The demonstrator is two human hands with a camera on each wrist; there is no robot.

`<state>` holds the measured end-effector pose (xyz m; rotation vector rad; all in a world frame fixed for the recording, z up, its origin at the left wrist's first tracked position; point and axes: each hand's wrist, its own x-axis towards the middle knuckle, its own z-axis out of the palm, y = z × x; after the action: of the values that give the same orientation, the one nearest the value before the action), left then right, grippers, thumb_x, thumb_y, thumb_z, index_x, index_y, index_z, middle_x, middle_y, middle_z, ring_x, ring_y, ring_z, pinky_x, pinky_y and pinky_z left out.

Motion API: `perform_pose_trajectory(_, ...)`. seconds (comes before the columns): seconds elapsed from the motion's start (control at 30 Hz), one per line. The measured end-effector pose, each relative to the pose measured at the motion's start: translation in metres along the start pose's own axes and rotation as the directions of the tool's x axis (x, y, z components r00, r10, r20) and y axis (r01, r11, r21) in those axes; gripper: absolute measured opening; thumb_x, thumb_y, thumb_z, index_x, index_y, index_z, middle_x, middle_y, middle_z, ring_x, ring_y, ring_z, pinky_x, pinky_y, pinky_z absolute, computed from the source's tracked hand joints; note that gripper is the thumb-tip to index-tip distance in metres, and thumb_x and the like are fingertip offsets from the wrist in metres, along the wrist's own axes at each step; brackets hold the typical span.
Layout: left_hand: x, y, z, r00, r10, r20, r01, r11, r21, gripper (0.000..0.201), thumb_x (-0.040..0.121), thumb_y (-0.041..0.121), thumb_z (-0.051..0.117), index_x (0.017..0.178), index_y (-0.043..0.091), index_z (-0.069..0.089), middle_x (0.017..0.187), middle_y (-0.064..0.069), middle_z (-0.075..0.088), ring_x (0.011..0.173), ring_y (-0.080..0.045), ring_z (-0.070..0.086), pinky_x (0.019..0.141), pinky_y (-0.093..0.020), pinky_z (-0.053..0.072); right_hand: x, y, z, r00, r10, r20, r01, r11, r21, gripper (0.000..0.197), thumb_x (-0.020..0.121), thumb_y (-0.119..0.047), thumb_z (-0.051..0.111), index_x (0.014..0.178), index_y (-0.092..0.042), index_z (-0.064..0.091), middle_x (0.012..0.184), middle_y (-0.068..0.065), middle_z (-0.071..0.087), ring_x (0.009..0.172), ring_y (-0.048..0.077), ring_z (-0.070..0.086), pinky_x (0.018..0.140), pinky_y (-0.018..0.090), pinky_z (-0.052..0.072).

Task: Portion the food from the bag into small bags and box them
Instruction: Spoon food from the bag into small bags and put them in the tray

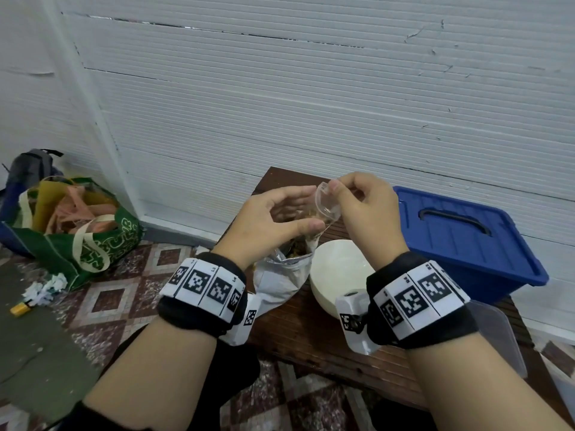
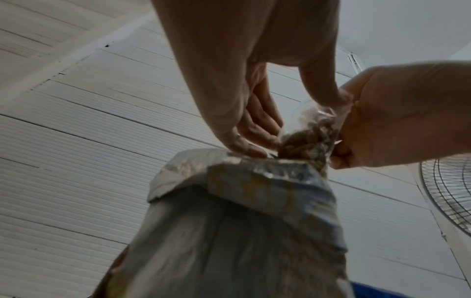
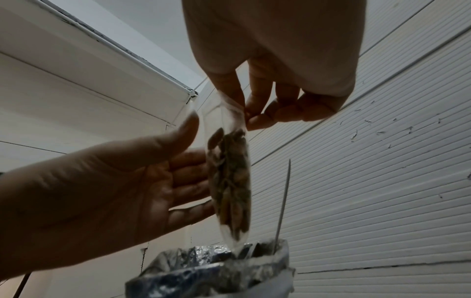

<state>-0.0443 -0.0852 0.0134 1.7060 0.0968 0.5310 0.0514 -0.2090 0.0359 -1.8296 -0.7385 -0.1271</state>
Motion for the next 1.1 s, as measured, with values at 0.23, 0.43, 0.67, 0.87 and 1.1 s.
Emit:
perform_pose_trajectory(0.23, 0.0, 0.0, 0.021, 1.0, 0.029, 0.001, -0.03, 0.998, 0.047, 0.038, 0.069, 0.011, 0.082, 0.098, 0.03, 0.068, 0.093, 0.008, 0.073, 0.092, -0.009, 0.069, 0.085, -0.025, 0.055, -0.011, 0.002, -0.024, 0.999, -0.04, -0.022, 0.041, 0.999, 0.031, 0.027, 0.089, -0.021, 0.06, 0.062, -0.025, 0.062, 0.066, -0.008, 0.061, 0.073, 0.014, 0.057, 0.073, 0.036, 0.047)
perform_pose_trajectory(0.43, -0.001, -0.004, 0.055, 0.999, 0.051, -0.011, -0.051, 0.998, -0.038, 0.033, 0.072, 0.002, 0.079, 0.094, 0.023, 0.067, 0.089, 0.005, 0.072, 0.088, -0.007, 0.068, 0.08, -0.019, 0.054, -0.026, 0.01, -0.052, 0.999, 0.017, -0.034, -0.013, 0.992, 0.126, 0.025, 0.091, -0.034, 0.061, 0.072, -0.021, 0.069, 0.07, -0.004, 0.067, 0.067, 0.001, 0.056, 0.063, 0.014, 0.043)
perform_pose_trajectory(0.67, -0.005, -0.019, 0.081, 0.999, 0.046, -0.029, -0.046, 0.999, 0.005, 0.031, 0.073, 0.004, 0.08, 0.096, 0.021, 0.068, 0.087, 0.006, 0.071, 0.086, -0.006, 0.068, 0.08, -0.024, 0.055, -0.044, 0.028, -0.076, 1.0, -0.016, 0.013, 0.018, 0.986, -0.164, 0.009, 0.082, -0.038, 0.07, 0.089, -0.034, 0.069, 0.084, -0.017, 0.065, 0.079, 0.001, 0.05, 0.064, 0.006, 0.033)
perform_pose_trajectory(0.87, -0.006, -0.026, 0.09, 0.999, 0.037, 0.002, -0.037, 0.995, 0.093, 0.031, 0.072, 0.007, 0.081, 0.094, 0.022, 0.066, 0.087, 0.013, 0.067, 0.079, 0.006, 0.062, 0.074, -0.012, 0.05, -0.045, 0.036, -0.081, 0.999, -0.024, 0.042, 0.035, 0.956, -0.292, 0.012, 0.088, -0.025, 0.066, 0.079, -0.03, 0.071, 0.069, -0.022, 0.062, 0.074, -0.004, 0.054, 0.062, 0.003, 0.035)
perform_pose_trajectory(1.1, -0.011, -0.039, 0.091, 0.993, -0.048, 0.106, 0.026, 0.979, 0.202, 0.041, 0.077, 0.023, 0.079, 0.114, 0.027, 0.059, 0.11, 0.009, 0.067, 0.102, 0.0, 0.062, 0.093, -0.023, 0.05, -0.047, 0.041, -0.095, 0.995, 0.043, -0.091, -0.071, 0.941, -0.33, 0.012, 0.089, -0.022, 0.063, 0.078, -0.022, 0.068, 0.066, -0.017, 0.059, 0.064, -0.009, 0.055, 0.059, 0.003, 0.039)
